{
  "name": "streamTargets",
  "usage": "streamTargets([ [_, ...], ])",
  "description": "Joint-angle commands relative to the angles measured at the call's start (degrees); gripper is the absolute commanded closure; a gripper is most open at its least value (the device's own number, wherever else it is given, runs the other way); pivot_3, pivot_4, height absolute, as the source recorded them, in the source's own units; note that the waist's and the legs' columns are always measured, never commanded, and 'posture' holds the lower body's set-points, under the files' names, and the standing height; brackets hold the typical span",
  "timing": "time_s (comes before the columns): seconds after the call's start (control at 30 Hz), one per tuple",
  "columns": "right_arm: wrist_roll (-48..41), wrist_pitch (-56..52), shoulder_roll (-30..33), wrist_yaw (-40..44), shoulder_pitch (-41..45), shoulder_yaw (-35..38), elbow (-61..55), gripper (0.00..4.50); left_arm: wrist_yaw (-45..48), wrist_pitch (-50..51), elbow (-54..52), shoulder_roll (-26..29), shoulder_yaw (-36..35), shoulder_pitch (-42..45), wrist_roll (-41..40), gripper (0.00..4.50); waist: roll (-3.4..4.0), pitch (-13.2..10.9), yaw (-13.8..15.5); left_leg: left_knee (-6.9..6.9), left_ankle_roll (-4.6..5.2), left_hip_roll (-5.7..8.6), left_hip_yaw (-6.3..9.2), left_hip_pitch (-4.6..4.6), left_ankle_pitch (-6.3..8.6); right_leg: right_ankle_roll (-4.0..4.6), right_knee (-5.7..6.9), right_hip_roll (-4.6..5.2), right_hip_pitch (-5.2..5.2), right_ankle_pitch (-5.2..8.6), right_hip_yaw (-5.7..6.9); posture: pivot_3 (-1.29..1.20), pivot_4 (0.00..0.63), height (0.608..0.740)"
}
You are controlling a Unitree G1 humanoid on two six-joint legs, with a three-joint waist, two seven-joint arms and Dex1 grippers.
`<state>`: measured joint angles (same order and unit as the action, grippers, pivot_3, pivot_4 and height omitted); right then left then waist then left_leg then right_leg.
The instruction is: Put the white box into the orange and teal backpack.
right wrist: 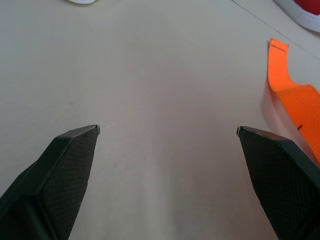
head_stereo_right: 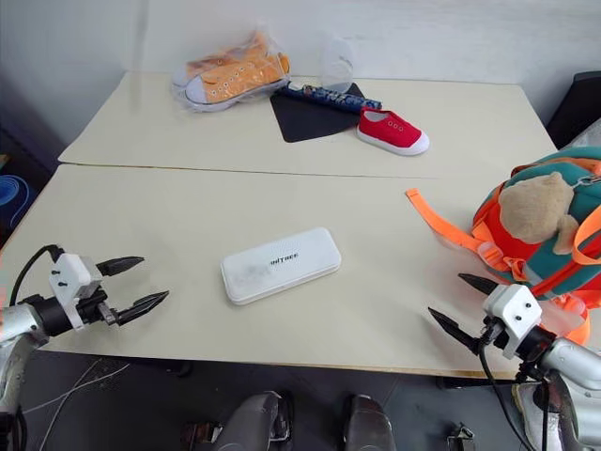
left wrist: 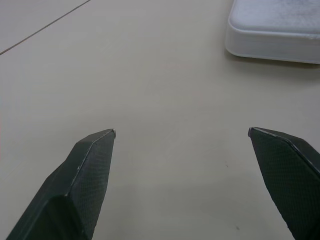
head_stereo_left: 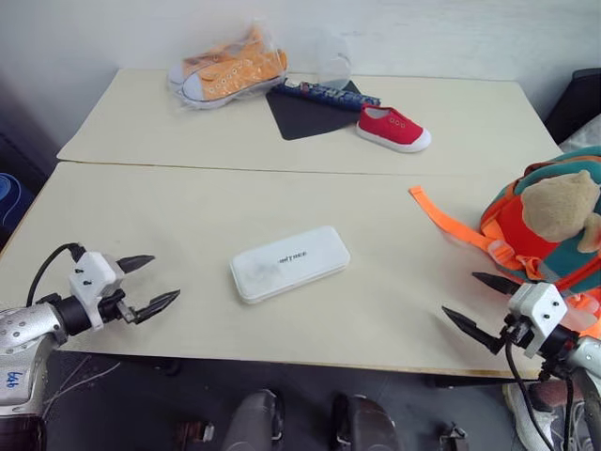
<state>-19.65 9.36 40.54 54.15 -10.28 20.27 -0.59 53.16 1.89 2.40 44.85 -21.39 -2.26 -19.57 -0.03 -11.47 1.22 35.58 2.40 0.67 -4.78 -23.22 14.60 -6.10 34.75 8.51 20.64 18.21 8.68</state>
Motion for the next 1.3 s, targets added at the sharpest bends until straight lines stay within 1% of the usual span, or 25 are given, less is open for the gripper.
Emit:
streamTargets([
  [0.03, -0.1, 2.52, 0.74, 1.3, 0.82, 0.15, 0.69, 0.0, -0.8, -1.68, -2.01, 0.4, -0.89, -0.33, 0.72, 0.03, -0.01, 0.0, 0.08, 0.02, 0.01, 0.0, -0.03, 0.0, 0.0, 0.0, 0.0, 0.01, 0.0, 0.0, -0.01, 0.0, 0.15, 0.74],
  [0.1, 0.16, 3.71, 0.67, 2.08, 1.63, -0.29, 1.74, 0.0, -1.0, -0.57, -2.82, 0.57, -0.88, -0.58, 0.3, 0.03, 0.0, 0.0, 0.09, 0.12, 0.05, 0.0, -0.11, 0.02, 0.02, 0.0, 0.01, 0.01, 0.0, 0.0, -0.09, 0.0, 0.15, 0.74],
  [0.23, -2.19, -1.78, -0.16, 1.93, 8.06, -4.0, -0.2, 0.0, 1.04, 10.1, -10.03, 2.5, 0.14, -2.94, -4.29, 0.03, -0.02, -0.01, -0.39, 0.27, 0.1, -0.06, -0.24, 0.05, 0.07, -0.01, 0.16, 0.01, 0.07, 0.0, -0.3, 0.0, 0.15, 0.74],
  [0.27, -2.12, -3.98, 0.0, 2.12, 9.46, -5.67, -1.06, 0.18, -0.75, 13.73, -12.8, 2.27, 0.41, -3.28, -4.99, 0.0, -0.02, -0.01, -0.54, 0.29, 0.11, -0.09, -0.27, 0.05, 0.08, -0.01, 0.21, 0.01, 0.09, 0.0, -0.35, 0.0, 0.15, 0.74],
  [0.3, -0.47, -5.68, -0.27, 1.54, 11.93, -8.24, -1.28, 0.38, -2.61, 16.47, -16.0, 1.59, 1.2, -3.6, -5.37, 0.2, -0.02, -0.01, -0.56, 0.29, 0.1, -0.1, -0.28, 0.06, 0.09, -0.01, 0.23, 0.01, 0.13, 0.0, -0.41, 0.0, 0.15, 0.74],
  [0.37, 2.82, -7.76, -1.71, -0.28, 17.4, -12.66, -0.28, 0.91, -5.98, 20.33, -20.48, 0.76, 3.67, -3.75, -3.89, 0.59, -0.02, -0.01, -0.8, 0.29, 0.05, -0.15, -0.29, 0.06, 0.11, -0.01, 0.23, -0.01, 0.16, 0.0, -0.44, 0.0, 0.15, 0.74],
  [0.47, 6.71, -10.7, -3.42, -3.02, 23.48, -17.17, 2.07, 2.0, -10.64, 24.75, -22.95, -1.24, 5.79, -2.28, -3.27, 1.54, -0.01, -0.01, -1.13, 0.31, 0.04, -0.16, -0.44, 0.04, 0.1, 0.0, 0.33, -0.06, 0.28, 0.0, -0.57, 0.0, 0.15, 0.74],
  [0.63, 12.77, -10.63, -8.42, -7.71, 31.84, -23.04, 6.49, 3.52, -13.9, 27.38, -25.49, -3.19, 8.77, -2.65, -1.97, 2.91, -0.03, 0.0, -1.28, 0.41, 0.3, -0.17, -0.64, -0.06, -0.06, -0.01, 0.78, -0.13, 0.49, 0.0, -0.72, 0.0, 0.15, 0.74],
  [0.67, 14.11, -10.43, -9.4, -8.52, 33.45, -24.19, 7.93, 3.95, -14.32, 27.72, -25.63, -3.55, 9.0, -2.57, -2.0, 3.34, -0.04, 0.0, -1.31, 0.42, 0.3, -0.17, -0.67, -0.06, -0.06, -0.01, 0.8, -0.14, 0.52, 0.0, -0.75, 0.0, 0.15, 0.74],
  [0.73, 15.67, -10.58, -11.24, -9.27, 36.23, -26.14, 10.47, 4.47, -14.58, 27.67, -25.72, -4.32, 9.52, -2.15, -2.25, 3.84, -0.04, 0.0, -1.36, 0.44, 0.3, -0.17, -0.71, -0.07, -0.06, 0.0, 0.81, -0.14, 0.55, 0.0, -0.81, 0.0, 0.15, 0.74],
  [0.8, 16.1, -10.84, -12.66, -9.1, 37.98, -27.31, 11.95, 4.5, -14.95, 27.9, -25.85, -5.01, 9.88, -1.47, -2.56, 4.48, -0.04, 0.0, -1.33, 0.46, 0.29, -0.17, -0.77, -0.07, -0.05, 0.0, 0.83, -0.14, 0.63, 0.0, -0.9, 0.0, 0.15, 0.74],
  [0.93, 16.43, -12.08, -14.42, -7.89, 40.04, -29.17, 13.79, 4.5, -16.4, 31.66, -25.47, -5.47, 10.6, 0.74, -3.16, 4.48, -0.05, 0.01, -1.34, 0.45, 0.29, -0.17, -0.77, -0.1, -0.06, 0.0, 0.88, -0.15, 0.66, 0.0, -0.91, 0.0, 0.15, 0.74],
  [1.03, 15.58, -12.44, -14.32, -6.53, 40.15, -29.02, 13.63, 4.5, -15.71, 31.95, -24.95, -5.38, 11.29, 2.06, -3.21, 4.48, -0.05, 0.01, -1.38, 0.45, 0.29, -0.17, -0.78, -0.1, -0.06, 0.0, 0.9, -0.16, 0.67, 0.0, -0.92, 0.0, 0.15, 0.74],
  [1.17, 11.53, -13.17, -13.5, -1.34, 37.74, -28.65, 8.16, 4.5, -14.61, 30.8, -23.29, -5.65, 13.92, 4.93, -2.07, 4.48, -0.05, 0.01, -1.3, 0.45, 0.3, -0.17, -0.82, -0.1, -0.06, 0.0, 0.92, -0.18, 0.69, 0.0, -0.95, 0.0, 0.15, 0.74],
  [1.3, 8.58, -14.47, -11.62, 2.02, 33.95, -28.15, 1.58, 4.5, -12.66, 28.8, -21.5, -5.83, 17.22, 7.48, -0.63, 4.48, -0.06, 0.01, -1.23, 0.44, 0.29, -0.18, -0.85, -0.1, -0.05, 0.0, 0.92, -0.18, 0.7, 0.0, -0.96, 0.0, 0.15, 0.74],
])
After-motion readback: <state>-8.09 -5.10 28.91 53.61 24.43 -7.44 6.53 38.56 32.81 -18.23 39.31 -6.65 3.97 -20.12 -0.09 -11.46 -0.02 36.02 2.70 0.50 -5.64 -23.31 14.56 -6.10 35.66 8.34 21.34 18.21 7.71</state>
